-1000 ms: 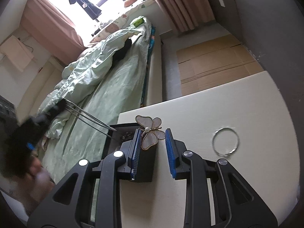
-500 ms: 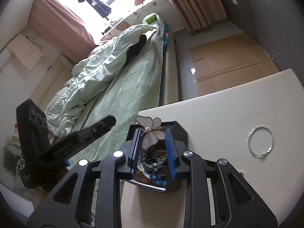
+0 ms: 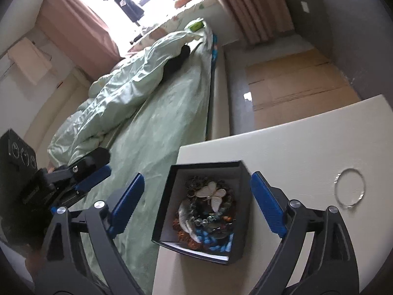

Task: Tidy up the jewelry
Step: 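Lower the keyring into the black box and open both tools, then move the left tool over the small metal ring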

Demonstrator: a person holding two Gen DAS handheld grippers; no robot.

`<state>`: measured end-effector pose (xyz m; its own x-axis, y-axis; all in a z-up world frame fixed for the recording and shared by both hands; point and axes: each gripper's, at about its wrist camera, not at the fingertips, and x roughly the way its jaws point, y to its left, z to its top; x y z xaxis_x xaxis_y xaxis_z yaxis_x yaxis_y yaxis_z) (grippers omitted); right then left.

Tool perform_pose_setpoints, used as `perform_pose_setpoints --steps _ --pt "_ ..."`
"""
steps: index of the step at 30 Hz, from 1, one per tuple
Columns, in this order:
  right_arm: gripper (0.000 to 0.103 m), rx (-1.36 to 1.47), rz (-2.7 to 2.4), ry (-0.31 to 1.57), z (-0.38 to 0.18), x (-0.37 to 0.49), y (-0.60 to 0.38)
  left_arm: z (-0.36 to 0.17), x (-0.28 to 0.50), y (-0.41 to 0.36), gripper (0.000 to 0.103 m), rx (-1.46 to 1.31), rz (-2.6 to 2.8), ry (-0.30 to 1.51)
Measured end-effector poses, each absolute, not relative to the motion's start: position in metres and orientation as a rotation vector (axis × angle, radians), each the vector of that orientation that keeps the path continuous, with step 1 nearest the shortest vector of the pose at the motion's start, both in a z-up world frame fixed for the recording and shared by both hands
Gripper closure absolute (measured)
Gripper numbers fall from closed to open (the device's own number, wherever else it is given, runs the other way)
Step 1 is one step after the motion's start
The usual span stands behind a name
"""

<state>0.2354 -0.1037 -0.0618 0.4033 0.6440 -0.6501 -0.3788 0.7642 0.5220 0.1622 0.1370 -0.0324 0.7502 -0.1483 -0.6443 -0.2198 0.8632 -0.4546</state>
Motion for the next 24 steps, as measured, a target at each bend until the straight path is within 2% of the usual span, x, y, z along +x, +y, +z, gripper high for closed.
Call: perform_pose_setpoints --steps 4,8,24 --pt "0.015 0.326 0.629 0.962 -0.062 0.234 -0.121 -0.033 0.16 0.135 0.036 -0.547 0.039 0.737" --pt "0.015 0.328 0.61 0.972 -0.06 0.231 -0.14 -0.033 0.157 0.124 0.029 -0.524 0.027 0.746" --pt "0.015 0.397 0.44 1.024 -0.06 0.223 -0.233 -0.043 0.161 0.043 0.031 -0.435 -0.079 0.798"
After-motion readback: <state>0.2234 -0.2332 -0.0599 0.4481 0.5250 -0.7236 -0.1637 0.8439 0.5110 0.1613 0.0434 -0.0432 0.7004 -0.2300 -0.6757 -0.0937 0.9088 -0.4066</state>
